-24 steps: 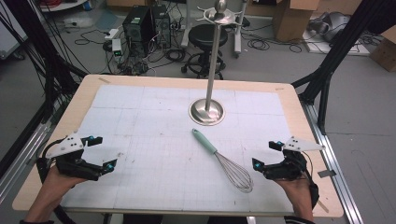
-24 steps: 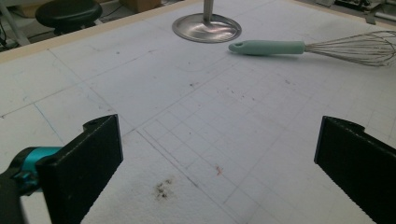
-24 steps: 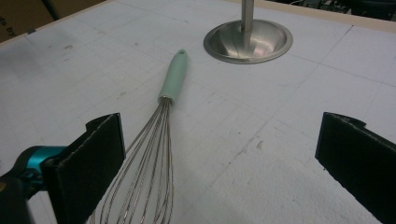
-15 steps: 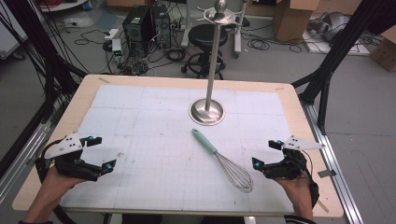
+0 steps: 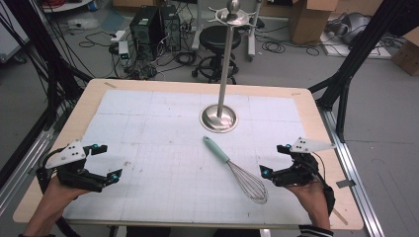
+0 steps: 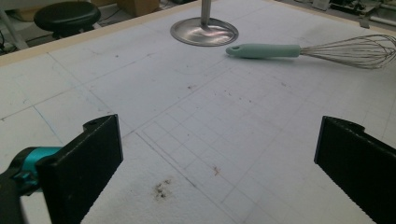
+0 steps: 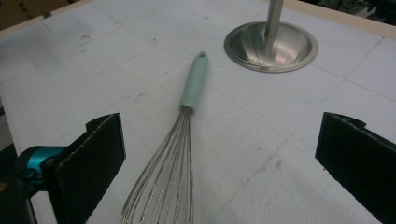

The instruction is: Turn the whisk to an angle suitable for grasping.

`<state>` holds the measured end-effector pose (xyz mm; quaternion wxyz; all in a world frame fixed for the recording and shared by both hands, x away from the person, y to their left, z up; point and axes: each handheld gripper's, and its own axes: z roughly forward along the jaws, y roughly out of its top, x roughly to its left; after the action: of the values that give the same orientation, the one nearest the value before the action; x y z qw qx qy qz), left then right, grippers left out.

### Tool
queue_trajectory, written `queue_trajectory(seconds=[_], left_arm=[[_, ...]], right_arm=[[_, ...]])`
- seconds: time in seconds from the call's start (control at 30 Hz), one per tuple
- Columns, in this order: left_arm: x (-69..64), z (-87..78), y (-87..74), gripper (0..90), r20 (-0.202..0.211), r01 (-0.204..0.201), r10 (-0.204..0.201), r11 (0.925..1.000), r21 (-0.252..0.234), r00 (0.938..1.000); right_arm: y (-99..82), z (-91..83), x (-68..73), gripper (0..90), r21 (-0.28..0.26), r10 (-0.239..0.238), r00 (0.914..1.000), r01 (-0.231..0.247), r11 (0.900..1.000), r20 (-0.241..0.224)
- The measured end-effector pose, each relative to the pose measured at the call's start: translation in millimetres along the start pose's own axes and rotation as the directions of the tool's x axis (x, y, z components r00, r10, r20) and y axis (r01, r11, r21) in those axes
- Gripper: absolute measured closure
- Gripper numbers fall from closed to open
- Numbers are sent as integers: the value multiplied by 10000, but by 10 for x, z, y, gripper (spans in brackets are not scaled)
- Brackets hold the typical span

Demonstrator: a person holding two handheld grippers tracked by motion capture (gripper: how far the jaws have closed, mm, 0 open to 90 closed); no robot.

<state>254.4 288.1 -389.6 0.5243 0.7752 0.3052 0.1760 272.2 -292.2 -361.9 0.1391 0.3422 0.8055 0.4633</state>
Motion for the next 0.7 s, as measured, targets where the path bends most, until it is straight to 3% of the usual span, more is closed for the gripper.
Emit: queue_trajectory(seconds=[0.3,0.7], left_arm=[[1,-3,1,17,11,-3,3,10000,-7,10000],[1,-4,10,17,4,-48,48,10000,-23,10000]], right_arm=[[310,123,68,6,814,-618,9979,633,9947,-204],[560,429,187,5,2156,-992,9919,1143,9698,-795]])
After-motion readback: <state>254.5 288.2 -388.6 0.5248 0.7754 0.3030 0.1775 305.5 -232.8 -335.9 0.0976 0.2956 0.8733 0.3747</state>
